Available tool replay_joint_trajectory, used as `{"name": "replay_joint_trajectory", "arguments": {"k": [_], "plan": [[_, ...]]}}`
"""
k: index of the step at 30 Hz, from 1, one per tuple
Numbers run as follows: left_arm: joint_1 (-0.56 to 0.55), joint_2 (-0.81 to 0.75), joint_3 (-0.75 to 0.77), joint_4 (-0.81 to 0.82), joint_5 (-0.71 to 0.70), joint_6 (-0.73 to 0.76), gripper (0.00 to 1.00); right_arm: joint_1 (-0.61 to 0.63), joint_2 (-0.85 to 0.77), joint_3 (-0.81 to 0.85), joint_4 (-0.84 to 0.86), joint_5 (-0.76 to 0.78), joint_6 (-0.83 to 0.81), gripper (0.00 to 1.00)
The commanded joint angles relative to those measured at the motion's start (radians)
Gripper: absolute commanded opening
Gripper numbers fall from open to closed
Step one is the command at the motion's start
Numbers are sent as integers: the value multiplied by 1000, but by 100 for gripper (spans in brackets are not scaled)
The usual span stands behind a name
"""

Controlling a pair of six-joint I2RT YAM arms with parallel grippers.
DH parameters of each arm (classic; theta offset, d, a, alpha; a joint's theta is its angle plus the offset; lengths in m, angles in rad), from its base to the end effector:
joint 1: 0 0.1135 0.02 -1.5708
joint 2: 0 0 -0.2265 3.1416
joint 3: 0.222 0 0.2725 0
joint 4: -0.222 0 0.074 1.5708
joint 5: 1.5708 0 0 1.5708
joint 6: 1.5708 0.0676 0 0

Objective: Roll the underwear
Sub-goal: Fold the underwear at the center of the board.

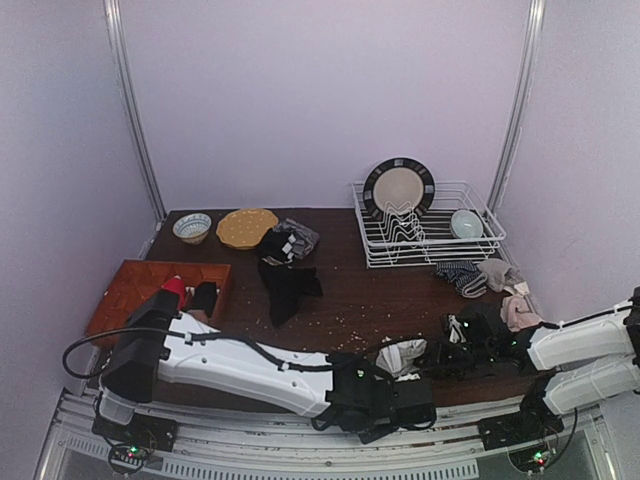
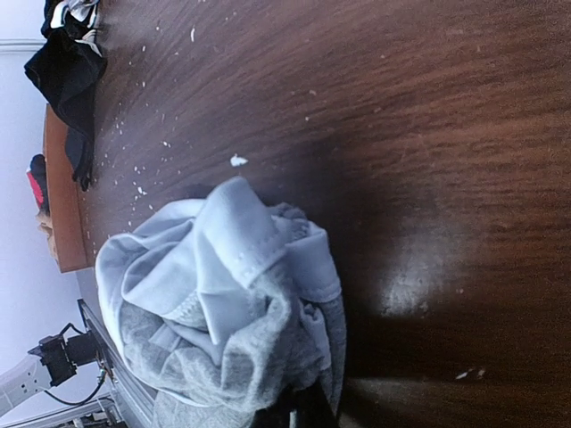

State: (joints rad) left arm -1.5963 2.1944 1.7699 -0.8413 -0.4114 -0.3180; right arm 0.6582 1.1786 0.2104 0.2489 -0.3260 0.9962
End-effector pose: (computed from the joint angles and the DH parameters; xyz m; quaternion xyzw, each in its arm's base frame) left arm 0.0153 -0.4606 0.1129 0.5523 0.7951 -0.0053 0.2507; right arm 0.1745 0.1623 0.0469 0.0851 0.8971 0.4000 0.1671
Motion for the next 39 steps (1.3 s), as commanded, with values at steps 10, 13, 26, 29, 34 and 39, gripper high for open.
{"name": "replay_joint_trajectory", "arguments": {"k": [10, 13, 26, 29, 34, 39], "plan": [[-33, -29, 5, 34, 100, 116, 58, -9, -51, -24, -216, 213, 9, 1], [-25, -117, -99, 96, 87, 94, 70, -9, -97, -13, -246, 193, -8, 23], [134, -334, -373, 307, 141, -38, 66, -7, -395, 157, -682, 187, -111, 67], [167, -319, -371, 340, 144, -56, 62, -6, -431, 191, -765, 228, -120, 68], [194, -243, -294, 383, 199, -14, 49, -6, -408, 205, -680, 168, -164, 39], [195, -147, -206, 425, 303, 34, 18, -3, -231, 272, -590, 90, -209, 16]]}}
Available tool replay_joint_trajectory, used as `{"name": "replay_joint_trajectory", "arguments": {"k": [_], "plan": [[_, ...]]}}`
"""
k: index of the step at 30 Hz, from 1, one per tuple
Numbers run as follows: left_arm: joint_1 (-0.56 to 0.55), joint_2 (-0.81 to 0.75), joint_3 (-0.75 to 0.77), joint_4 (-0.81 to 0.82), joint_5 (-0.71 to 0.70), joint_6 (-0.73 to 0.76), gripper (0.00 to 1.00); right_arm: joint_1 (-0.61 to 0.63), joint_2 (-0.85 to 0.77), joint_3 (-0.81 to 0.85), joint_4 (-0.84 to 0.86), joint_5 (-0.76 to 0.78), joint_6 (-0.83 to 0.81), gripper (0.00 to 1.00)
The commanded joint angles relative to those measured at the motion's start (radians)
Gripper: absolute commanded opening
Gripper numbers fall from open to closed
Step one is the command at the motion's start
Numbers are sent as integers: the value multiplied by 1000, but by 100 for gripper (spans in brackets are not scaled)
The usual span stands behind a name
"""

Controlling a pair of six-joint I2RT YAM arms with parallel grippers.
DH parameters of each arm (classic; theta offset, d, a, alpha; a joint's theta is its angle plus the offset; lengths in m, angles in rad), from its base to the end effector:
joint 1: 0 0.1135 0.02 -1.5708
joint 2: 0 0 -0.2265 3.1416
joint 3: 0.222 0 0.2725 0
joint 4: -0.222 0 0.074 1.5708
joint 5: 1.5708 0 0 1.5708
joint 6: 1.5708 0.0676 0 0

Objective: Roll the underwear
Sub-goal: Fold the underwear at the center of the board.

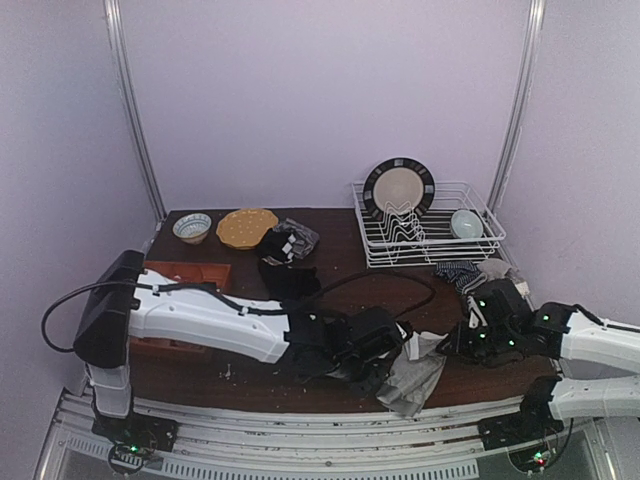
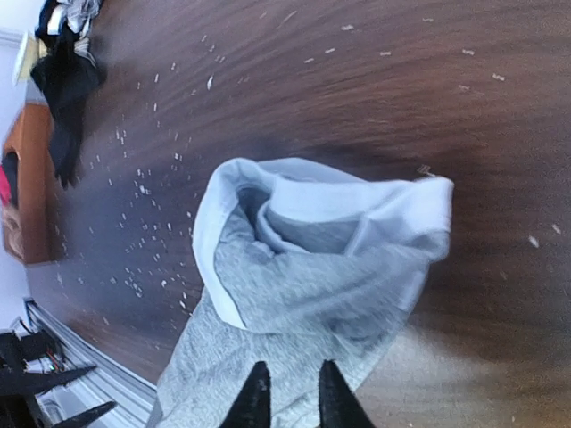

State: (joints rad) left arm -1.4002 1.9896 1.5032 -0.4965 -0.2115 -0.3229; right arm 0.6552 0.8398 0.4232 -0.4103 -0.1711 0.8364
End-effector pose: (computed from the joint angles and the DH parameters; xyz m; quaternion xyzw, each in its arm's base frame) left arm 0.0909 -0.4439 0.1326 0.4620 0.8327 -0.1528 0.2643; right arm 0.1764 0.1501 0.1260 0.0531 0.9272 0.3042 0.2120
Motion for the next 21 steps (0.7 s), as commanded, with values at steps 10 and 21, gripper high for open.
{"name": "replay_joint_trajectory", "arguments": {"k": [10, 21], "plan": [[-24, 124, 35, 177, 255, 78, 0, -53, 365, 118, 167, 57, -40, 11], [-77, 235, 120, 138, 229, 142, 0, -178, 423, 127, 271, 81, 15, 20]]}}
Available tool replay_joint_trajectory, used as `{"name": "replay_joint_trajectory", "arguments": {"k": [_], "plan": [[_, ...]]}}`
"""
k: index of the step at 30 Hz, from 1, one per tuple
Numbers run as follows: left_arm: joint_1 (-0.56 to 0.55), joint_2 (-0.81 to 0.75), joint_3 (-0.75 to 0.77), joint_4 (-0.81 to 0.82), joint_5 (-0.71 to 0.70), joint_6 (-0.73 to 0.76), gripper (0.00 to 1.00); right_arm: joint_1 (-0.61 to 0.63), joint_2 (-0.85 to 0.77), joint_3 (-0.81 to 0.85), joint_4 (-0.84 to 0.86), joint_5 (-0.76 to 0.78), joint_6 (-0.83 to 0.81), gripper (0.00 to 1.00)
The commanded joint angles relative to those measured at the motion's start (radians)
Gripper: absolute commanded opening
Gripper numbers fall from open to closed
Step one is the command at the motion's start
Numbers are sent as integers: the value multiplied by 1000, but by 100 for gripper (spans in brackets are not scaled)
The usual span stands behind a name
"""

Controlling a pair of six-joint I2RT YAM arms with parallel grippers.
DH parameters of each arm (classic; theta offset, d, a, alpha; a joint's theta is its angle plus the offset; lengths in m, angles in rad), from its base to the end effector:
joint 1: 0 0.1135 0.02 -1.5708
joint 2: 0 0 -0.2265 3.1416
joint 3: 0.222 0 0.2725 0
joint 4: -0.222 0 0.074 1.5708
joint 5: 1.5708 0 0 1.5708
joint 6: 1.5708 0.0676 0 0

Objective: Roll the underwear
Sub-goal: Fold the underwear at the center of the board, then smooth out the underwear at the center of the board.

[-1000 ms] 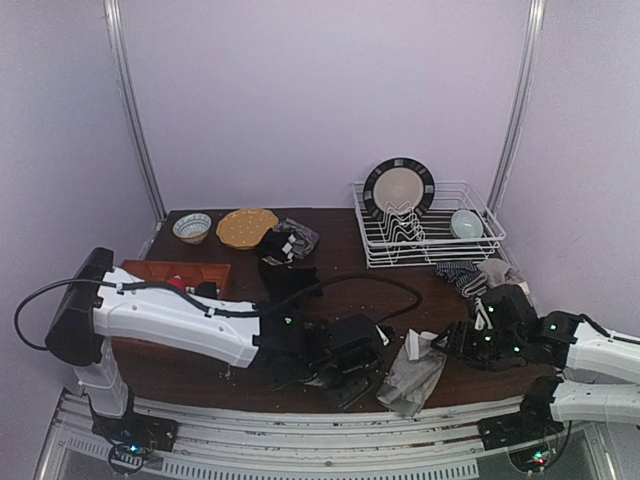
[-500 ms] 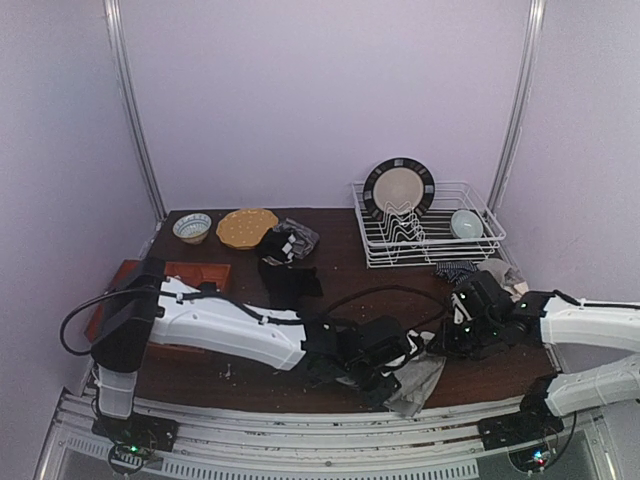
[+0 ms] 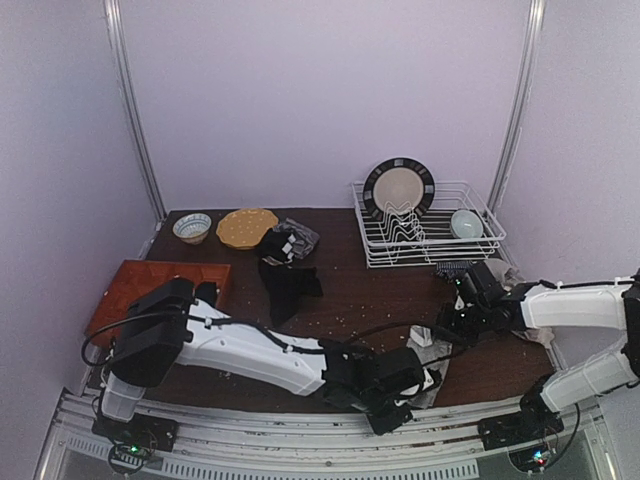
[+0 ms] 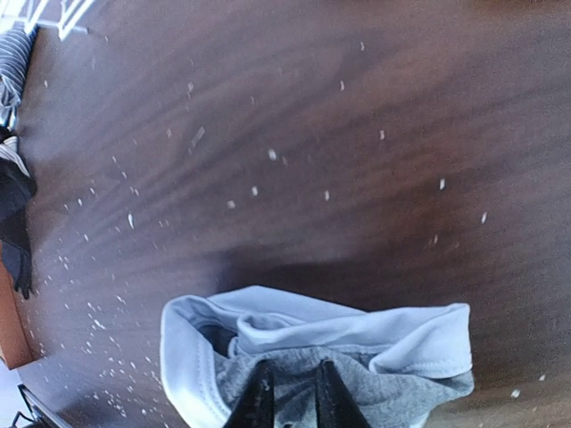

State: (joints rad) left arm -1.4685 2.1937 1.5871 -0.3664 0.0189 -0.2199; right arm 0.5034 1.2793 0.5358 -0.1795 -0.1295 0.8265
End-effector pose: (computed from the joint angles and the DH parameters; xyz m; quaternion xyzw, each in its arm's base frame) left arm 0.0482 -0.4820 0.0782 0.5608 0.7737 -0.2261 0.1889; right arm 0.2378 0.1409 0.0822 0.1318 0.9370 0.2442 0.2121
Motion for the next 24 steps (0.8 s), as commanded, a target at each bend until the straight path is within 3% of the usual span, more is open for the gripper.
{"name": "replay_joint_trajectory", "arguments": {"k": [1, 8, 12, 16, 19, 24], "plan": [[-9, 32, 37, 7, -5, 40, 0, -28, -25, 23, 30, 46, 22, 23], [-9, -111, -80, 29, -96, 29, 0, -26, -221, 58, -63, 2, -121, 52], [-9, -232, -178, 57, -144, -3, 32, -26, -237, 109, -204, -38, -225, 58], [-7, -264, -230, 87, -193, -27, 52, -25, -244, 86, -217, -51, -237, 58], [2, -232, -200, 79, -176, -27, 53, -23, -263, 46, -188, -93, -196, 58], [13, -203, -169, 101, -173, -45, 44, 68, -335, -27, -181, -155, -80, 57]]}}
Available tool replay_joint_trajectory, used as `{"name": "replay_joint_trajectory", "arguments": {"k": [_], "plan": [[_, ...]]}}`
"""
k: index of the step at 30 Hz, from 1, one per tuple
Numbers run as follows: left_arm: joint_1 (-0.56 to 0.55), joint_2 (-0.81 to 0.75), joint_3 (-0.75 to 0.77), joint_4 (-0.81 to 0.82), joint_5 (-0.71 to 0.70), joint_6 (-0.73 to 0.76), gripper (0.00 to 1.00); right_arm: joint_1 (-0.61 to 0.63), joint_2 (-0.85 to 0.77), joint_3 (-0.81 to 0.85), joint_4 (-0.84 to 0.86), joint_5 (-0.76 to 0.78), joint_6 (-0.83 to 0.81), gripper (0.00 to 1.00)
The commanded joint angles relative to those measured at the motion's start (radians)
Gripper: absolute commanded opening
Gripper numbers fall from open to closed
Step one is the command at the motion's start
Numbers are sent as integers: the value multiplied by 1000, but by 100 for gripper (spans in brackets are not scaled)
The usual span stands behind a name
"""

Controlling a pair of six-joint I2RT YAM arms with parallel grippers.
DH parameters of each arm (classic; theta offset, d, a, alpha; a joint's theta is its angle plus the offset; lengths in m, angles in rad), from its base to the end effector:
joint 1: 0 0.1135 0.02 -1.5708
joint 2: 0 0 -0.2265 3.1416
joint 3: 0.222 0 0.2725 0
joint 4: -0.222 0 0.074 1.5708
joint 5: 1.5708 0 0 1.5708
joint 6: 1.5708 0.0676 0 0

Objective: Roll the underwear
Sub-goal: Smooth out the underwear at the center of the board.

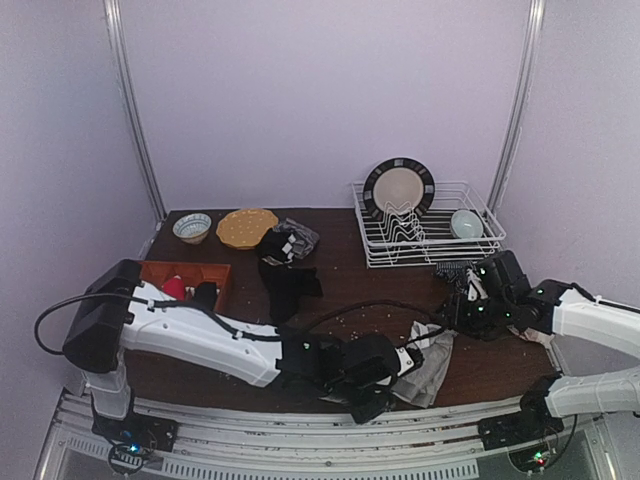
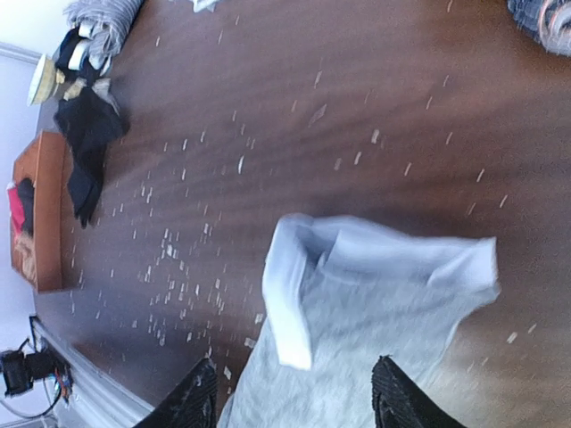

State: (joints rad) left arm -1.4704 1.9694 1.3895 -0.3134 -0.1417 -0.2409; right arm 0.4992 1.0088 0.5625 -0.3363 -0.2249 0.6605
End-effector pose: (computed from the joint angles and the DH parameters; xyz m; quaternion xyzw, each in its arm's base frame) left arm 0.0547 -0.4483 0.1170 0.5234 0.7821 -0.2065 0.2678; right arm 0.2247 0.1397 0.1459 0.0310 0.9180 0.2957 0.2624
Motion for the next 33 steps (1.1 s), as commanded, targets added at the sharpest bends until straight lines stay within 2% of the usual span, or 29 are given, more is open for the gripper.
{"name": "replay_joint_trajectory", "arguments": {"k": [1, 3, 6, 11, 14, 20, 25, 31, 33], "plan": [[21, 17, 24, 55, -15, -36, 43, 100, -80, -64, -29, -59, 114, 57], [40, 3, 3, 94, -2, -55, 43, 153, -107, -83, -34, -49, 155, 57], [71, -12, -20, 160, 48, -83, 50, 214, -132, -108, -59, 17, 199, 56], [104, 49, 47, 171, 161, -102, 47, 216, -179, -182, -34, 89, 267, 47], [106, 119, 112, 164, 238, -86, 36, 216, -195, -171, -83, 131, 272, 44], [102, 236, 223, 135, 364, -54, 1, 216, -212, -166, -118, 134, 293, 47], [85, 295, 304, 80, 358, -7, 0, 216, -243, -185, -142, 180, 335, 57], [59, 352, 371, 38, 326, 29, 0, 216, -223, -216, -86, 146, 360, 65], [54, 317, 337, 52, 298, 29, 12, 216, -211, -214, -84, 141, 364, 66]]}}
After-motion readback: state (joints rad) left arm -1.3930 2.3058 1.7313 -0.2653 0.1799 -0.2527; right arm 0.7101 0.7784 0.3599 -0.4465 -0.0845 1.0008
